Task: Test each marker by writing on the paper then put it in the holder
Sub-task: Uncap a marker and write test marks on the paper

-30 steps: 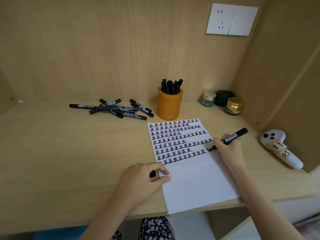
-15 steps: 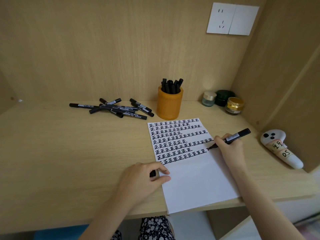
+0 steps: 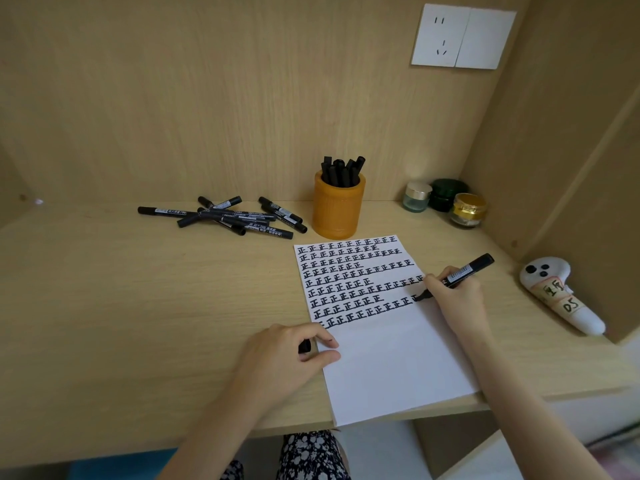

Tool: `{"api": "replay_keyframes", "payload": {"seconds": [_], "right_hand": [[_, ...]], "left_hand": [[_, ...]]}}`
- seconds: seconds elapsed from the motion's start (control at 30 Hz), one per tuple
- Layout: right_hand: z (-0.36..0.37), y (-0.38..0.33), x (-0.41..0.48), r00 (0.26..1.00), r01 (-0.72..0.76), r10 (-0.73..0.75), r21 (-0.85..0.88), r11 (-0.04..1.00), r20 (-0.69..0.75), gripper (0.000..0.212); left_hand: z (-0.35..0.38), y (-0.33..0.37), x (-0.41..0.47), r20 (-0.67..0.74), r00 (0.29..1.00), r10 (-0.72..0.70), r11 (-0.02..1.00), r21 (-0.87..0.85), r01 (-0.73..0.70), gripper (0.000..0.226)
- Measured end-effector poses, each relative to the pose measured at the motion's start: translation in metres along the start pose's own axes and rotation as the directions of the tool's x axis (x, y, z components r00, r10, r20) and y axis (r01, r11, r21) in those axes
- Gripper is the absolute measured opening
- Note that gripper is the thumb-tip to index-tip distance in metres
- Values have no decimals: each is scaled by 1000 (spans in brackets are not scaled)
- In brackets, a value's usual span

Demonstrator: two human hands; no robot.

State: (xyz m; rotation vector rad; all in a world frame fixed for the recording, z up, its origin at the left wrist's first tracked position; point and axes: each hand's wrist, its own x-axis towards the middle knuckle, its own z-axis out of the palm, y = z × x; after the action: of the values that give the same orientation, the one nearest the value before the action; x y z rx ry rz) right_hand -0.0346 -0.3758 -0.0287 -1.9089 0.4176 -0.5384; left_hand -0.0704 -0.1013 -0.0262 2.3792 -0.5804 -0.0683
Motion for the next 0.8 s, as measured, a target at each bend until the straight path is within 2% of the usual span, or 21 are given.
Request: {"api": "replay_keyframes", "payload": {"seconds": [0.3,0.57,0.8], "right_hand": [[0,-2,-2,1000,24,-24,15,1000,19,28],[-1,1,-1,997,38,-36,28,999,-63,28],[0,1,-1,997,35,-33,30,999,-71,31]], "left_hand": [[0,-1,0,0,1000,6,1000,7,-6,17],[0,0,0,-5,1000,5,1000,2,-5,17],[2,-3,0,-6,1000,6,1000,12,-6,18]]}}
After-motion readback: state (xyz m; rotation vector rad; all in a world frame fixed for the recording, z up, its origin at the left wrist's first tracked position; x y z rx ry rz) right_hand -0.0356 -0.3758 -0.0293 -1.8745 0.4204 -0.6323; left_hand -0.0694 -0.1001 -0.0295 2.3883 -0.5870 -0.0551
